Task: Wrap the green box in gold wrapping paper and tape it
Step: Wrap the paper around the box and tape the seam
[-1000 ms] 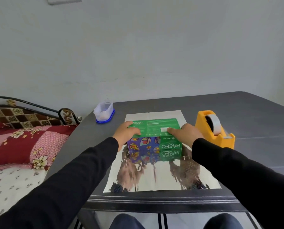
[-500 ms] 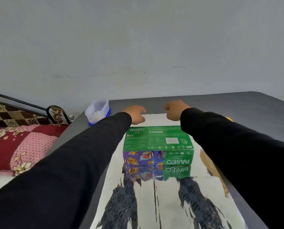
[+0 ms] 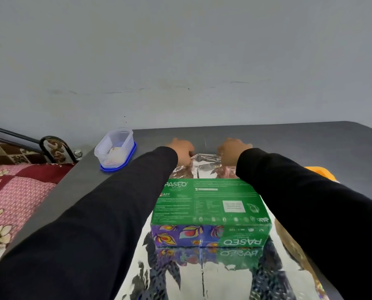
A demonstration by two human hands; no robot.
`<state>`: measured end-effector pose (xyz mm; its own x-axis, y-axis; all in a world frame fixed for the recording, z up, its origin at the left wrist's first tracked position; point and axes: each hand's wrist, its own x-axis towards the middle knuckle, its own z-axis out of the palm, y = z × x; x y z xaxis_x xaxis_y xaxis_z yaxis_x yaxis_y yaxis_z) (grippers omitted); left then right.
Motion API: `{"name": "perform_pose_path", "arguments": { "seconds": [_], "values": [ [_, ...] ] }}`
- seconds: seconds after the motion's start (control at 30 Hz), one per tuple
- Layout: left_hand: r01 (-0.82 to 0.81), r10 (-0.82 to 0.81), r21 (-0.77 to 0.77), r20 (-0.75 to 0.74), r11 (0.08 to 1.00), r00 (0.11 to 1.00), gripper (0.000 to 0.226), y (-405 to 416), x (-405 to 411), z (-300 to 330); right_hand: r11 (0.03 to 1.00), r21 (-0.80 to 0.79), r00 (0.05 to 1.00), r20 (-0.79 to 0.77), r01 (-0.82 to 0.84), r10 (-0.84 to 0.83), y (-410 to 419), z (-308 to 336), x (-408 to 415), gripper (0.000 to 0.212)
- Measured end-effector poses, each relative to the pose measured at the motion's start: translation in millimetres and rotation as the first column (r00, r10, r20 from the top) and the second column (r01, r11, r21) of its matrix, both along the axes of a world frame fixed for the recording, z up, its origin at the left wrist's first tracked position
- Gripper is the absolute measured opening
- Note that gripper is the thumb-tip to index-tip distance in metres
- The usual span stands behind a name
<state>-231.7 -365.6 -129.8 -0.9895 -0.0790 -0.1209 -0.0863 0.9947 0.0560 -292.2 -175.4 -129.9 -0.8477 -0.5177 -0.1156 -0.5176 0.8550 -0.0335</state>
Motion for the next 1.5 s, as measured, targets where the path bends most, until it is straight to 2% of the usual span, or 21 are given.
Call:
{"name": "perform_pose_path", "arguments": {
  "seconds": [0.07,0.2,0.27,0.4,0.53,0.67,0.73,0.83,1.17,1.27,1.37,1.5],
  "values": [
    [-0.005,0.004,-0.007,-0.093,1.000,0.996,0.022,-3.0,5.8,7.2,0.999,-0.047,0.999,-0.044,0.005,-0.007,4.4,5.7,2.1,0.027],
    [0.036,-0.032,0.013,-0.216,0.999,0.976,0.026,-5.6,29.2,31.8,0.974,-0.223,0.996,-0.089,-0.031,0.011,19.2,33.3,14.2,0.012],
    [0.046,-0.030,0.052,-0.276,0.998,0.961,0.028,-5.0,51.3,49.4,0.955,-0.290,0.989,-0.148,-0.059,0.016,29.5,55.4,33.2,0.019],
    [0.078,-0.048,0.076,-0.338,0.994,0.940,0.035,-3.4,98.1,70.8,0.967,-0.223,0.967,-0.245,-0.121,0.065,47.2,88.1,79.4,0.034],
    [0.133,-0.103,0.049,-0.403,0.990,0.909,0.035,7.8,152.2,79.0,0.978,-0.159,0.937,-0.340,-0.138,0.077,69.9,96.9,132.7,0.027],
    [0.155,-0.196,-0.141,-0.352,0.978,0.915,0.027,18.6,195.9,76.2,0.988,-0.074,0.899,-0.427,-0.139,0.094,86.2,84.2,179.2,0.017],
    [0.152,-0.202,-0.175,-0.314,0.973,0.928,0.019,20.8,214.2,71.9,0.991,-0.047,0.880,-0.465,-0.127,0.090,93.4,74.3,198.1,0.016],
    [0.135,-0.182,-0.173,-0.297,0.976,0.937,0.015,25.4,234.1,64.8,0.993,-0.074,0.886,-0.462,-0.095,0.050,102.9,59.0,217.4,0.020],
    [0.177,-0.186,-0.059,-0.251,0.982,0.950,0.032,31.2,272.4,38.2,0.972,-0.204,0.917,-0.399,-0.117,0.027,125.0,19.2,249.3,0.028],
    [0.202,-0.216,-0.081,-0.229,0.976,0.949,0.034,30.9,277.7,35.3,0.977,-0.162,0.893,-0.447,-0.137,0.052,127.8,10.8,252.8,0.024],
    [0.181,-0.193,-0.070,-0.270,0.981,0.943,0.032,33.0,280.9,29.5,0.972,-0.179,0.845,-0.534,-0.154,0.036,128.6,1.7,251.2,0.008],
    [0.158,-0.181,-0.091,-0.367,0.983,0.912,0.034,37.5,283.7,17.9,0.965,-0.179,0.781,-0.623,-0.192,0.040,130.7,-10.7,243.9,0.009]
  ]
}}
